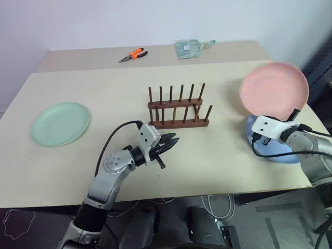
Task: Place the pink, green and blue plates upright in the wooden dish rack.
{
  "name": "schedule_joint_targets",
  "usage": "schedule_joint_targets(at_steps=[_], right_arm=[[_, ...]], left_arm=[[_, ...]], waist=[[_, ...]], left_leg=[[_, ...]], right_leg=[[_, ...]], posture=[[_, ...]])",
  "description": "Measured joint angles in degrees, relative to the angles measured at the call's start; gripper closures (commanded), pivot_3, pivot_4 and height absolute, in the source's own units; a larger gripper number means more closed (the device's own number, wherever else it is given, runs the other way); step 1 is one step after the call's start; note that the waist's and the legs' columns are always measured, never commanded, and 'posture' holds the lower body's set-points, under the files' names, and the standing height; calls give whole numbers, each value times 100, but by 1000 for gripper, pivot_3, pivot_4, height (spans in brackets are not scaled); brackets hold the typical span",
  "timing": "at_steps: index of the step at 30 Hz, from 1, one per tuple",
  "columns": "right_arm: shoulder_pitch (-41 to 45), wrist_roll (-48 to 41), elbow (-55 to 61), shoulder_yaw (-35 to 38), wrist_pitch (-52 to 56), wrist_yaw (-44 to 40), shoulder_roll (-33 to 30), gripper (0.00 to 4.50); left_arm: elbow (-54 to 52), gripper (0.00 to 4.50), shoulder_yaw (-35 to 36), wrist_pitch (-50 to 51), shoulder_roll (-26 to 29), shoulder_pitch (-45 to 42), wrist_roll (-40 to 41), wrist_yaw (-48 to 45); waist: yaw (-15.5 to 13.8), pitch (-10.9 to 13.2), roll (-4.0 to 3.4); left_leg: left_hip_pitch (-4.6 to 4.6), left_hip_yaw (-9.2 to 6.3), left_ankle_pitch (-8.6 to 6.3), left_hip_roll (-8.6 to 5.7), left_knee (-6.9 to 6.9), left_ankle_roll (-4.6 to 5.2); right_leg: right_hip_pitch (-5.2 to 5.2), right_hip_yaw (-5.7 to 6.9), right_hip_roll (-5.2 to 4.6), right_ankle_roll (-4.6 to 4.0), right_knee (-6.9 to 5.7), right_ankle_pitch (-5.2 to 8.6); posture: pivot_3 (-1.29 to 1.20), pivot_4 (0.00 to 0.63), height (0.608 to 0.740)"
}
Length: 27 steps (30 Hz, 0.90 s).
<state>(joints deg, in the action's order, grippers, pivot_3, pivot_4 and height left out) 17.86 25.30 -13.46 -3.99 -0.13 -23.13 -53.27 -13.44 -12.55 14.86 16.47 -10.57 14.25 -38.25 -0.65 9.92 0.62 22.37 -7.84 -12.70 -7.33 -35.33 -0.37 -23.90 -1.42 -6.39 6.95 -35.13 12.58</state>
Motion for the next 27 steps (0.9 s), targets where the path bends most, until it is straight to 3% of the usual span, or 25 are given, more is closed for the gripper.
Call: schedule_joint_targets(at_steps=[4,6,8,11,12,15,19,27], right_arm=[[116,29,453,82,-265,148,12,4444],[334,-490,965,361,-174,78,359,4444],[623,-1642,1754,743,383,-167,1080,4444],[813,-4266,3264,1118,1971,-572,2105,4444],[810,-5086,3627,1175,2489,-672,2271,4444],[769,-6293,4086,1243,3277,-848,2308,4444],[660,-6780,4011,1384,3715,-935,2229,4444],[591,-6769,3270,1368,3713,-1458,2081,4444]], left_arm=[[-24,3786,89,-13,129,134,-2,69],[-15,3786,257,-47,163,152,-7,160],[1,3786,410,-83,166,133,-5,243],[100,3786,528,-146,165,70,1,295],[130,3786,555,-163,183,71,2,287],[184,3786,609,-174,254,71,17,209],[156,3786,666,-182,318,85,146,41],[15,3786,657,-169,333,202,177,-53]], waist=[[20,4,-6],[48,8,-4],[72,10,-1],[15,10,1],[-20,10,0],[-49,11,1],[-13,11,0],[-4,11,-1]], left_leg=[[3,0,0,1,1,0],[3,1,0,9,2,0],[3,-3,0,19,3,-1],[6,-20,-3,23,4,-4],[11,-22,-3,21,4,-4],[19,-21,-6,11,0,0],[18,-12,-7,11,0,1],[17,-5,-7,19,5,1]], right_leg=[[-10,-3,2,1,-5,-1],[-12,-4,8,0,-7,-1],[-11,-4,19,7,-7,-8],[-11,-1,27,12,-4,-12],[-13,0,27,12,1,-12],[-15,1,19,9,11,-11],[-19,1,14,3,8,-9],[-29,0,19,9,1,-13]], posture=[[0,150,739],[0,150,739],[0,150,739],[0,150,739],[0,150,739],[0,150,739],[0,150,739],[0,150,739]])
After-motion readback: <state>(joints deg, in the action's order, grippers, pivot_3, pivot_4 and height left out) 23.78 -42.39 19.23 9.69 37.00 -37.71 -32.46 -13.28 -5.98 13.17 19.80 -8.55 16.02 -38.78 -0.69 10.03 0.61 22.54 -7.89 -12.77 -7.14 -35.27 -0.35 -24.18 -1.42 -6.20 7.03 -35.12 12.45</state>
